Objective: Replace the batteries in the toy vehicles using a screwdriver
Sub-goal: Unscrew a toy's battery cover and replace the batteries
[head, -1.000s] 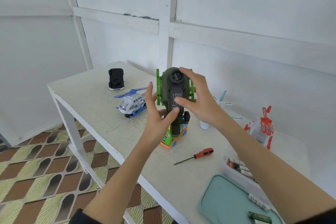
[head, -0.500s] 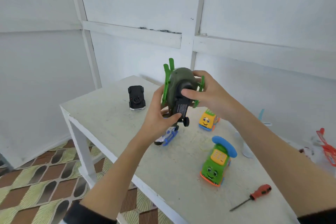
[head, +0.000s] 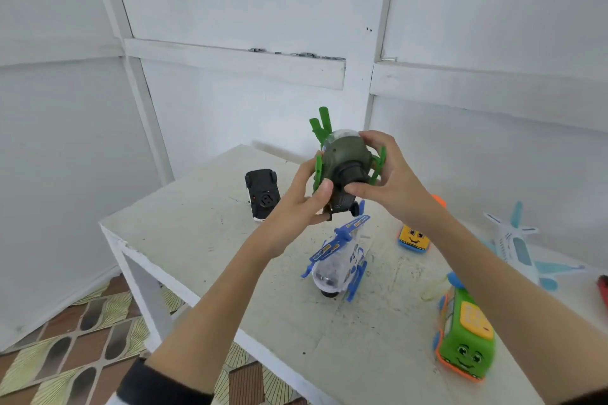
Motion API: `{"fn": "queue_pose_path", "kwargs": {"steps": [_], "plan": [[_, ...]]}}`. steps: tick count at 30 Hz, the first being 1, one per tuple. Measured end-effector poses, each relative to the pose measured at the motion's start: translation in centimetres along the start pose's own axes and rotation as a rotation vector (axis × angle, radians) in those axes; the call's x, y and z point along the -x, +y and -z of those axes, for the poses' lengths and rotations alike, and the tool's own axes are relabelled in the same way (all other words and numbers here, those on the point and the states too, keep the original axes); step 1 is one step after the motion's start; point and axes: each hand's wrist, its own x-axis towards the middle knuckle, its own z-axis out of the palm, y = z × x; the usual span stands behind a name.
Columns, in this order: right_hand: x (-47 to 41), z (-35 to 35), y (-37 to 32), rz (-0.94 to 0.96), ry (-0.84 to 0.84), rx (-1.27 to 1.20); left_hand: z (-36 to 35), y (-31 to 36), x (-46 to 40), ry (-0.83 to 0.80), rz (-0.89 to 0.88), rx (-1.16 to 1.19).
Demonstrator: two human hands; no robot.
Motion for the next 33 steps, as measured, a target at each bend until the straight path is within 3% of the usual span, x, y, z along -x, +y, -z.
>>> {"fn": "queue_pose_path", "kwargs": {"steps": [3,5,8,15,21,26,33], "plan": [[-0.6,-0.1,-0.1,-0.040,-0.034,-0.100,-0.9,-0.9,-0.8,0.044,-0.025,0.084],[-1.2,-0.7,-1.0,-0.122,0.055,-0.273,-1.3,-1.2,-1.4,0.087,-0.047,0.121],[-2.7,-0.8,-2.0,-0.214,0.162,-0.289,-1.8,-1.7,-2.8,0.155,-0.087,0.127],[-4.4,0.1,-1.3,-0.410,-0.094,-0.285,-1.6,-2.6,-5.6,0.342,-0.095,0.175],[-5.5,-1.9,0.3,-0.406,0.013,-0.387,-0.8,-3.4,-7.0,0.401,-0.107,0.197],[-7.6,-1.9,2.0,-0.304,0.127,-0.328,1.1,-4.0,-9.4,0.309,-0.111,0.148],[-10.5,-1.5,6.6,-0.284,0.037,-0.211,6.3,-7.3,-13.9,0.003,-0.038,-0.001]]}}
